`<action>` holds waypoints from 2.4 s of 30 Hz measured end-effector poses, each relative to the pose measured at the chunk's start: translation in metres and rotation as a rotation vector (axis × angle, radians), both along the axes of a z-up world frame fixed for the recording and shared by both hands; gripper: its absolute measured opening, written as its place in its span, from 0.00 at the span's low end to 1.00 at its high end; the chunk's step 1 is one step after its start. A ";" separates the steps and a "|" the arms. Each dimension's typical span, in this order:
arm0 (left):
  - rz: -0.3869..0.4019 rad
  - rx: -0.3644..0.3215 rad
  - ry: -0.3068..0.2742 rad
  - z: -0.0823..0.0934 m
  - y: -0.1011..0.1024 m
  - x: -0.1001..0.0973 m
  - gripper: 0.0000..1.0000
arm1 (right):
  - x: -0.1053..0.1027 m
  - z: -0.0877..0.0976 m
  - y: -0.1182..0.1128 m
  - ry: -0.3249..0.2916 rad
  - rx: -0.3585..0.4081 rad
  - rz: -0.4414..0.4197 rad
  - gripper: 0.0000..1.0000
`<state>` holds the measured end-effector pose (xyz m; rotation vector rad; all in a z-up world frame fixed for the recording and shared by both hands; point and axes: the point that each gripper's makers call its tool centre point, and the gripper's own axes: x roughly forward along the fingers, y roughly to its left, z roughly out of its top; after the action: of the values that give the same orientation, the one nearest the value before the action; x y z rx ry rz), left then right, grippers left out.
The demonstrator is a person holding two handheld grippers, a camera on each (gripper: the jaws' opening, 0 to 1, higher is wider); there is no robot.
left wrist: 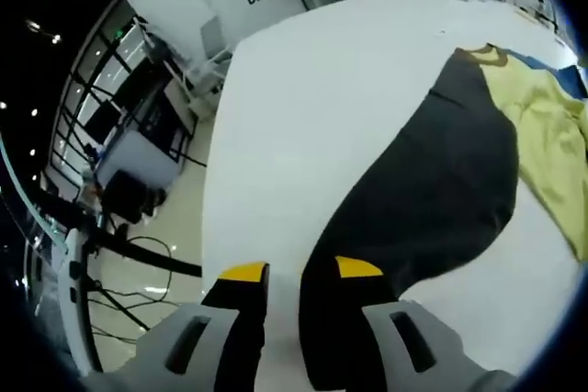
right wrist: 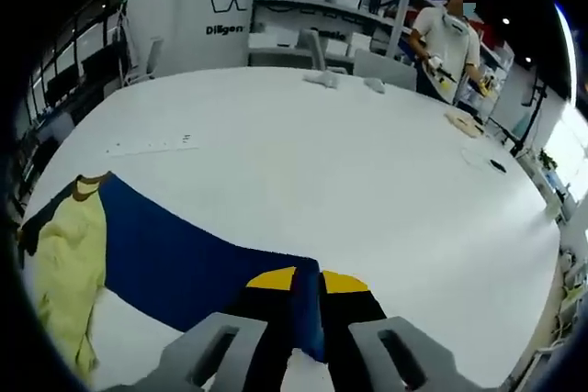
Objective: Fold the garment on the visible template until the final outline fits inside the template.
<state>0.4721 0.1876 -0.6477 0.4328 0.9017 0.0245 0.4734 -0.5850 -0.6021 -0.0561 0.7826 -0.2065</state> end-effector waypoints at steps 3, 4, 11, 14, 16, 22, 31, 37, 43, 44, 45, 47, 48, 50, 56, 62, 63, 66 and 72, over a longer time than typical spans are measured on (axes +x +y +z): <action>-0.001 -0.026 -0.011 0.005 -0.006 -0.003 0.38 | -0.001 0.003 0.011 -0.018 0.021 0.013 0.29; -0.005 -0.039 -0.020 0.008 -0.010 -0.004 0.42 | 0.000 0.004 0.016 -0.032 0.038 0.025 0.32; -0.054 -0.121 -0.048 0.018 -0.043 -0.019 0.70 | -0.013 0.005 0.075 -0.085 0.090 0.201 0.49; -0.104 -0.152 -0.047 0.018 -0.060 -0.031 0.76 | -0.023 0.004 0.098 -0.096 0.117 0.258 0.55; -0.120 -0.180 -0.047 0.018 -0.069 -0.037 0.83 | -0.030 0.004 0.115 -0.106 0.152 0.298 0.61; -0.164 -0.259 -0.069 0.026 -0.097 -0.054 0.96 | -0.057 0.006 0.166 -0.109 0.262 0.386 0.78; -0.265 -0.411 -0.084 0.040 -0.153 -0.072 0.99 | -0.095 -0.003 0.223 -0.086 0.341 0.489 0.86; -0.325 -0.443 -0.091 0.038 -0.178 -0.082 0.99 | -0.116 -0.007 0.250 -0.072 0.301 0.573 0.82; -0.358 -0.478 -0.061 0.029 -0.201 -0.099 0.99 | -0.132 -0.013 0.280 -0.053 0.357 0.621 0.79; -0.364 -0.479 -0.059 0.028 -0.203 -0.101 0.99 | -0.134 -0.014 0.283 -0.052 0.360 0.629 0.79; -0.371 -0.487 -0.052 0.026 -0.207 -0.105 0.98 | -0.139 -0.015 0.289 -0.040 0.365 0.644 0.78; -0.380 -0.517 -0.038 0.024 -0.215 -0.113 0.96 | -0.145 -0.017 0.295 -0.027 0.369 0.660 0.77; -0.383 -0.528 -0.036 0.024 -0.219 -0.117 0.95 | -0.148 -0.018 0.298 -0.018 0.372 0.668 0.75; -0.385 -0.533 -0.032 0.023 -0.224 -0.123 0.94 | -0.156 -0.021 0.307 0.002 0.364 0.704 0.74; -0.400 -0.568 0.024 0.012 -0.245 -0.145 0.86 | -0.174 -0.031 0.324 0.057 0.385 0.742 0.71; -0.388 -0.651 0.062 0.006 -0.265 -0.160 0.76 | -0.189 -0.039 0.339 0.097 0.397 0.779 0.64; -0.384 -0.663 0.067 0.005 -0.267 -0.162 0.73 | -0.190 -0.040 0.340 0.098 0.394 0.784 0.63; -0.365 -0.695 0.100 0.000 -0.272 -0.166 0.66 | -0.191 -0.044 0.342 0.111 0.395 0.781 0.58; -0.366 -0.740 0.130 -0.004 -0.284 -0.173 0.50 | -0.194 -0.052 0.342 0.135 0.382 0.775 0.43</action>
<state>0.2996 -0.0959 -0.6517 -0.1014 0.8798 -0.6602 0.2798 -0.2429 -0.6537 -0.0090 0.8700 0.6865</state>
